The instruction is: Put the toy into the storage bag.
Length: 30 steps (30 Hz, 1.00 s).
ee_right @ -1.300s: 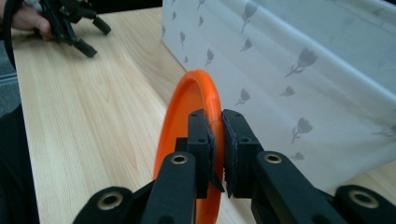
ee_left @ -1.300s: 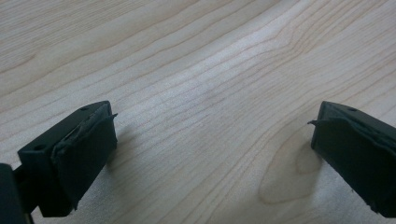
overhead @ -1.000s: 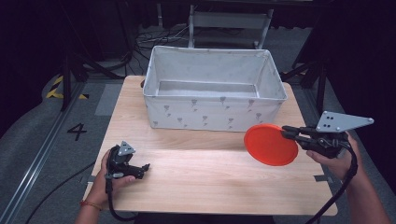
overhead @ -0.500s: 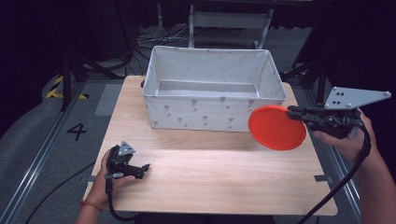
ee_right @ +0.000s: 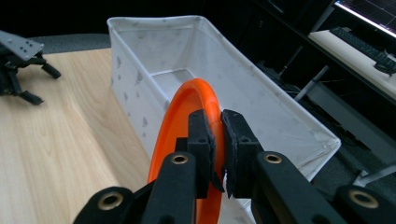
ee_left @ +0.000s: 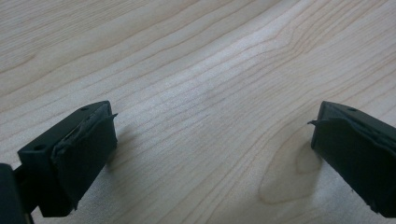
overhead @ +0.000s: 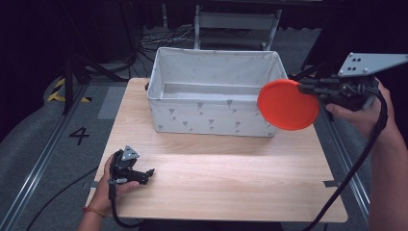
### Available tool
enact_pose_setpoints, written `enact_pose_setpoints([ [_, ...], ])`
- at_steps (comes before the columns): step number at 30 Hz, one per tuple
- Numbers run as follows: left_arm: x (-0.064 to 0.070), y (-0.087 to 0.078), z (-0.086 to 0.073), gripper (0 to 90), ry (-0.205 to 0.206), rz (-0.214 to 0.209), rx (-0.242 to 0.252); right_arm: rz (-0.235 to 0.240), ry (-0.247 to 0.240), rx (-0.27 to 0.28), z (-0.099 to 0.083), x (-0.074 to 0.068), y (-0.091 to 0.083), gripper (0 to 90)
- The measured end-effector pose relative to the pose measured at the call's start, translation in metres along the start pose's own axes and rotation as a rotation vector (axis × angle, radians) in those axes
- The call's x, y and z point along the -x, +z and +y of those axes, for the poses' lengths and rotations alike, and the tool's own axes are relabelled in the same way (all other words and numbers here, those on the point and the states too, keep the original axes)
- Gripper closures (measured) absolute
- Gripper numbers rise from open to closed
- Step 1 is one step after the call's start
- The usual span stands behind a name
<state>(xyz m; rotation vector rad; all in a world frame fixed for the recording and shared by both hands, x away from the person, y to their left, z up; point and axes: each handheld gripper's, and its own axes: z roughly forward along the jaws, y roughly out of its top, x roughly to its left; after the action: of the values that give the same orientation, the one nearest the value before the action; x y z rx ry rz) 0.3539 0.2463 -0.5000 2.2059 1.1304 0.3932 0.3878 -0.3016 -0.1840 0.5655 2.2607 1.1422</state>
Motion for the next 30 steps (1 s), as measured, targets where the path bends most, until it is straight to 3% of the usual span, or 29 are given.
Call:
enact_pose_setpoints([
  [6,0.0,0.0,0.0,0.5,0.001,-0.002,0.0,-0.031,0.011,-0.019,0.013,0.019,0.012,82.6],
  [7,0.0,0.0,0.0,0.4,0.003,-0.003,-0.001,-0.054,0.022,-0.031,0.015,0.029,0.02,82.5],
  [10,-0.001,0.001,0.001,0.3,0.005,-0.007,0.002,-0.077,0.03,-0.041,0.017,0.041,0.03,82.5],
  [19,-0.002,0.003,0.004,0.2,0.018,-0.023,-0.001,-0.115,0.049,-0.063,0.015,0.071,0.057,82.6],
  [24,-0.001,0.003,0.004,0.4,0.018,-0.022,-0.002,-0.131,0.071,-0.093,0.01,0.082,0.074,82.6],
  [30,-0.001,0.003,0.003,0.5,0.014,-0.018,-0.003,-0.111,0.048,-0.1,0.007,0.09,0.095,82.5],
])
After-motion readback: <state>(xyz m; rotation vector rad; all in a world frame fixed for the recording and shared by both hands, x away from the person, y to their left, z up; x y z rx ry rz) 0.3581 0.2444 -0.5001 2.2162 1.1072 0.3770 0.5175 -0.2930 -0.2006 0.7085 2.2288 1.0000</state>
